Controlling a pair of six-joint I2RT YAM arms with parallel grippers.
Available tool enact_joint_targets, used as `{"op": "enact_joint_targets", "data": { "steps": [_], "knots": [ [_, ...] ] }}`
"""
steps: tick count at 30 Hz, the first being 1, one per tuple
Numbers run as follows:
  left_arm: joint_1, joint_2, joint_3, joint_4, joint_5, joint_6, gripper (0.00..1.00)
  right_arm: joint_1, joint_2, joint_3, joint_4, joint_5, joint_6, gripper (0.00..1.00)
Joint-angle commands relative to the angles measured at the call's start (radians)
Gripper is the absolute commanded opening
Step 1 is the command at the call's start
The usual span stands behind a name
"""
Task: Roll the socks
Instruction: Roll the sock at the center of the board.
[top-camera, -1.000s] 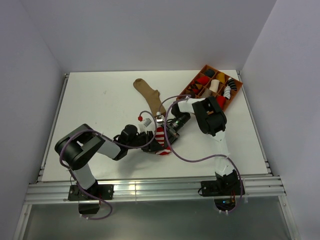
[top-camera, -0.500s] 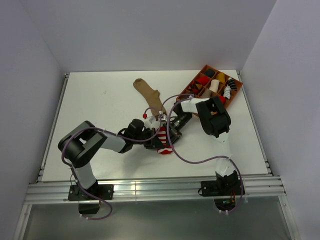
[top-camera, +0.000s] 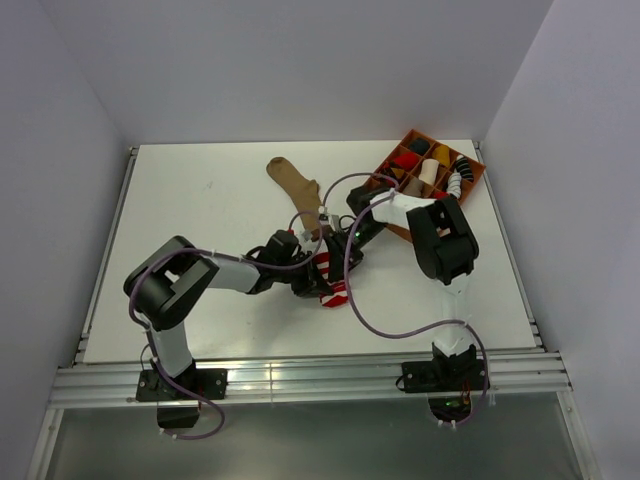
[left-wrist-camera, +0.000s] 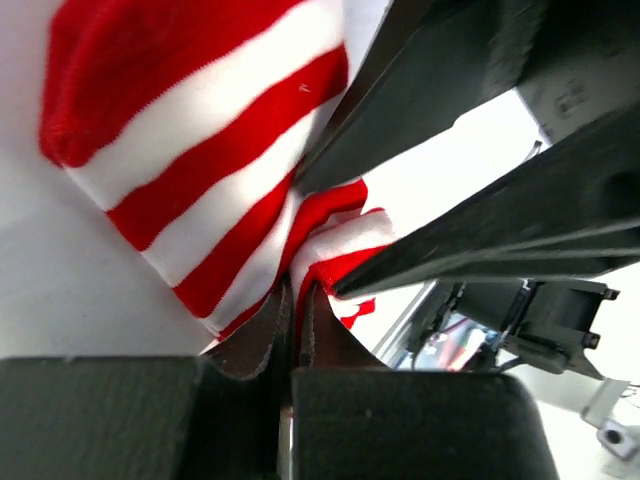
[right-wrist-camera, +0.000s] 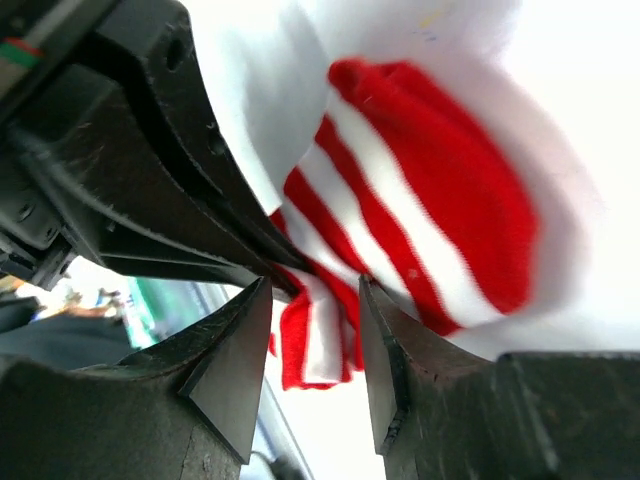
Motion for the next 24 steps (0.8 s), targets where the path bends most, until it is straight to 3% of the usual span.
{"op": "enact_joint_targets", "data": {
  "steps": [1,14,24],
  "knots": [
    [-0.002,0.059,-0.02,-0.182,-0.002,-0.013,0.0,-0.039,-0.094,-0.039,0.118,0.046,0.004,0.47],
    [0.101,0.128,-0.017,-0.304,0.152,0.001,0.0,-0.045,-0.516,-0.331,0.341,0.252,-0.176,0.47],
    [0.11,0.14,0.021,-0.42,0.123,-0.048,0.0,0.253,-0.91,-0.725,0.695,0.486,-0.342,0.62]
  ]
}}
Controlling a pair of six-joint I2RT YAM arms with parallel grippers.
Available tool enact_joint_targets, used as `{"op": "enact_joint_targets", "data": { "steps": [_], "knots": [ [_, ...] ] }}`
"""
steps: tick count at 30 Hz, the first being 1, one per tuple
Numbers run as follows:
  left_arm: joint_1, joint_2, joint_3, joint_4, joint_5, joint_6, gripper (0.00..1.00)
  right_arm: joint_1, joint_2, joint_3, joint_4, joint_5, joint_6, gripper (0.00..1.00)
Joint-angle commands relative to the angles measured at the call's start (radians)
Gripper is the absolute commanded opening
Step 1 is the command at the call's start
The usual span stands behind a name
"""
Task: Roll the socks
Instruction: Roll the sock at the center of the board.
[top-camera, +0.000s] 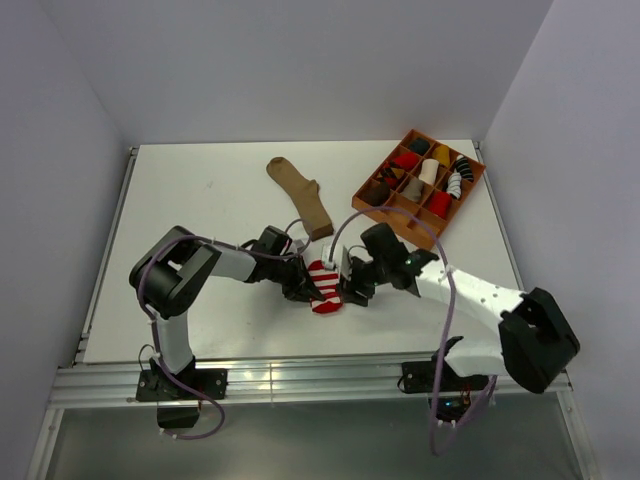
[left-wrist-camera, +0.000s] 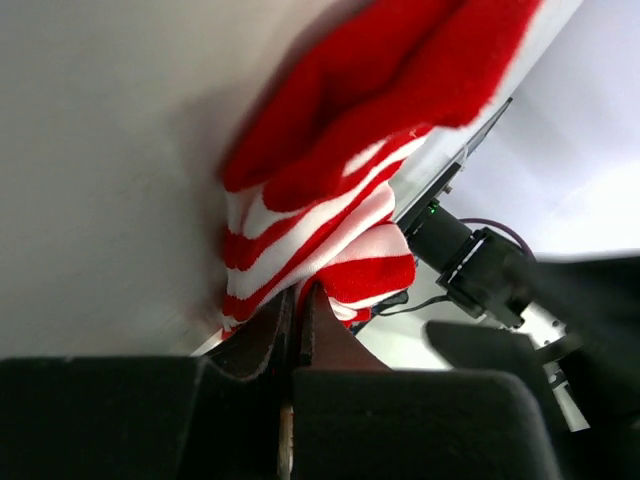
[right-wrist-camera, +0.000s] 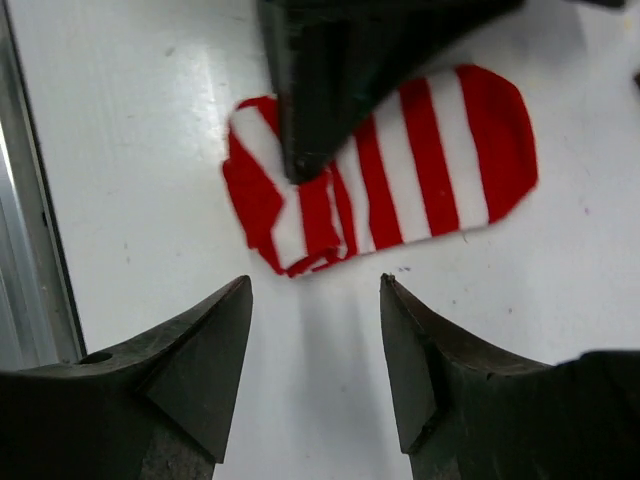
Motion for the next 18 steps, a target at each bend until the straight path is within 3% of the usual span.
{"op": "enact_joint_targets", "data": {
  "steps": [1,8,18],
  "knots": [
    [-0.002,0.057,-0.03,-0.22,-0.153,0.027,0.0,0.105,-0.093,-0.071,0.175,0.117,-0.089,0.62],
    [0.001,0.067,-0.024,-0.227,-0.147,0.023,0.0,0.295,-0.074,-0.145,0.241,0.251,-0.162,0.64],
    [0.009,0.077,-0.025,-0.213,-0.127,0.027,0.01,0.438,0.031,-0.13,0.27,0.401,-0.201,0.61]
  ]
}}
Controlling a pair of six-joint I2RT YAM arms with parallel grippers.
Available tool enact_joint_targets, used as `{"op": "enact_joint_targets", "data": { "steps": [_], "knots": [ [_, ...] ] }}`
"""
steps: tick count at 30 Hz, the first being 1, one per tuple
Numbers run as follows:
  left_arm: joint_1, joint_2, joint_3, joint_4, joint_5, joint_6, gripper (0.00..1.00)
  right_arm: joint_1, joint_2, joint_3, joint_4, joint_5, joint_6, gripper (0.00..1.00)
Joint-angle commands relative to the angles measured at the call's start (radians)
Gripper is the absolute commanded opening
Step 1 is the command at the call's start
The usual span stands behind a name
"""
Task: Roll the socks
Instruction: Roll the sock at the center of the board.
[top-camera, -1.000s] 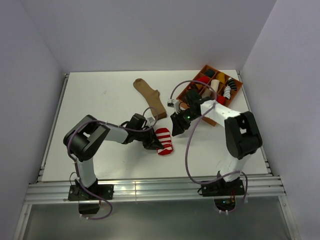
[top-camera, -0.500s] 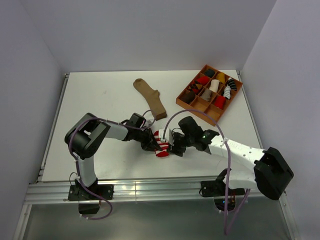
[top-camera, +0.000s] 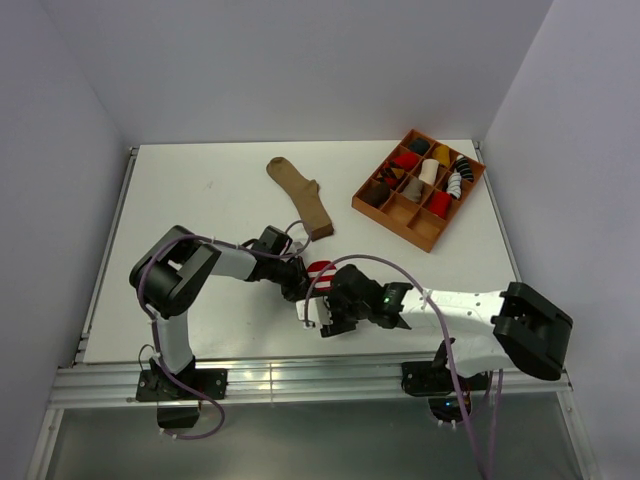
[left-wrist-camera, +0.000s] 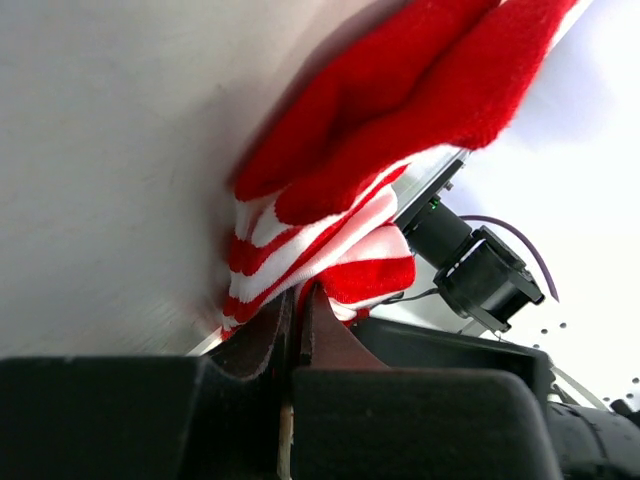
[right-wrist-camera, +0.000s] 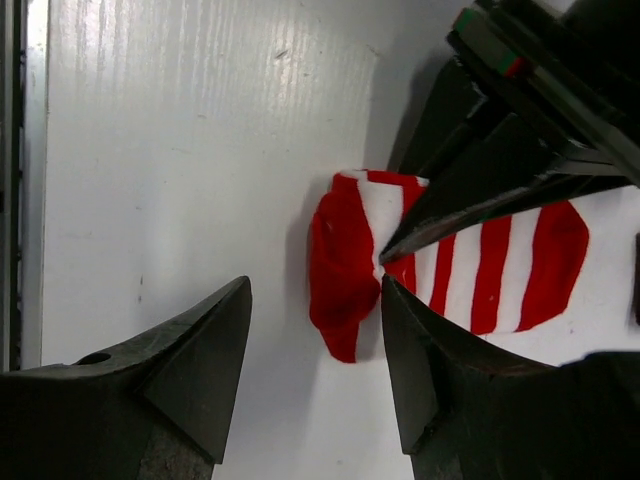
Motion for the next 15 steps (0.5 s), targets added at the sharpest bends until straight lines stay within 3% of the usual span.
{"op": "enact_joint_targets", "data": {
  "steps": [1,4,10,15],
  "knots": [
    [0.005,0.072,-0.044,-0.146,-0.135,0.036,0.01,0.037,0.051,0.028,0.052,0.1,-0.021,0.61],
    [0.007,0.071,-0.045,-0.145,-0.132,0.038,0.02,0.046,0.105,0.051,0.046,0.128,-0.012,0.57],
    [0.018,0.055,-0.061,-0.129,-0.126,0.041,0.05,0.043,0.144,0.094,0.032,0.176,0.06,0.36],
    [0.028,0.041,-0.082,-0.094,-0.123,0.03,0.13,-0.004,0.165,0.166,-0.111,0.092,0.109,0.26]
  ]
}}
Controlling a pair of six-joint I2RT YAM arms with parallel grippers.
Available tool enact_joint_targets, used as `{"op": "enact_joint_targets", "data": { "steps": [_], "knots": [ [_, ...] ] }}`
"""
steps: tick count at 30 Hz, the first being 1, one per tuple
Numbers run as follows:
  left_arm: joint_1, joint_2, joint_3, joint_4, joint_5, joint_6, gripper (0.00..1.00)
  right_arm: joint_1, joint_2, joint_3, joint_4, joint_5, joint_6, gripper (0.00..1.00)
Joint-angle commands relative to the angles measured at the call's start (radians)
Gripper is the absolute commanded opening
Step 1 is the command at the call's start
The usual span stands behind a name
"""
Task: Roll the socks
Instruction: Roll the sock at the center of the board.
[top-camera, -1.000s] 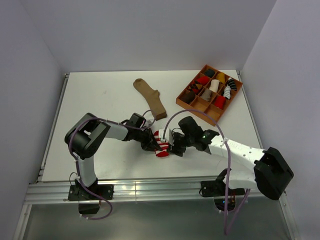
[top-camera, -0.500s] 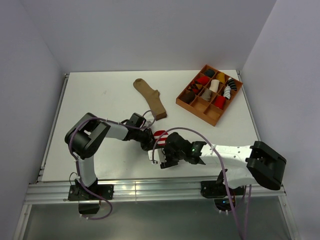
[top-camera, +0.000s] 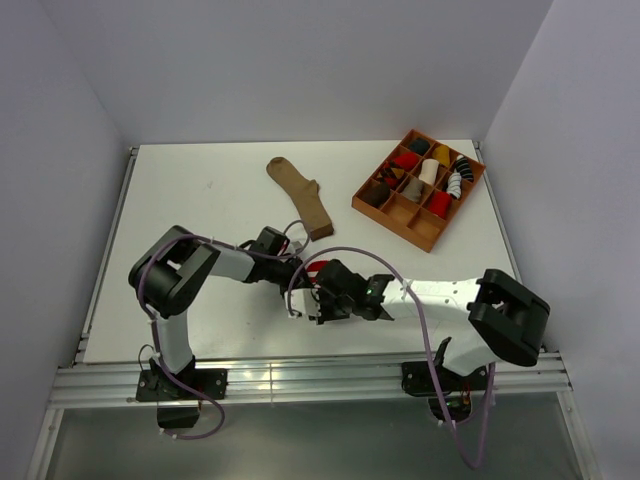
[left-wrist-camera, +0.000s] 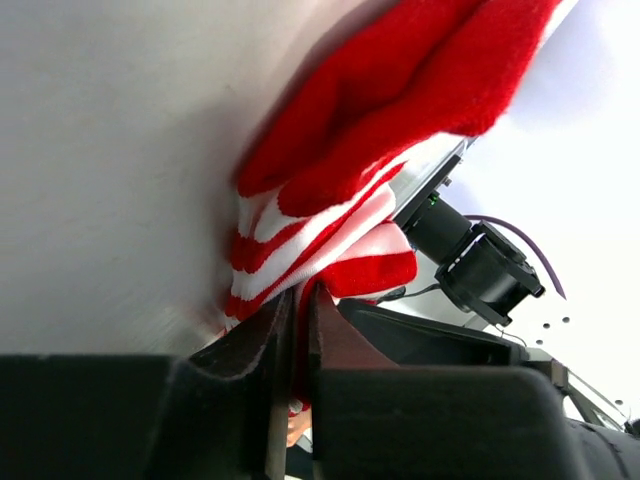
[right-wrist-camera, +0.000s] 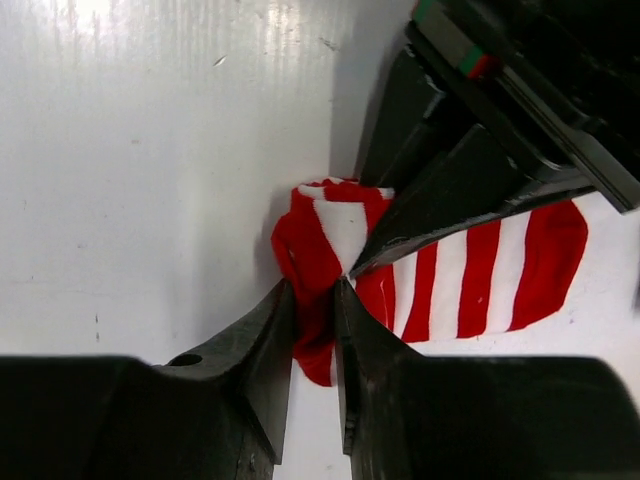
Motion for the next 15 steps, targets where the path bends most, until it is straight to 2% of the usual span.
{"op": "enact_joint_targets", "data": {
  "steps": [1,7,15],
  "knots": [
    [0.015,0.039,-0.068,-0.126,-0.135,0.016,0.14,-0.042,0.019,0.073,-0.105,-0.046,0.053,0.24],
    [0.027,0.021,-0.096,-0.11,-0.162,0.002,0.23,-0.146,0.044,0.143,-0.24,-0.17,0.082,0.2],
    [0.025,-0.007,-0.103,-0.074,-0.22,-0.011,0.25,-0.308,0.229,0.316,-0.469,-0.371,0.085,0.2]
  ]
}}
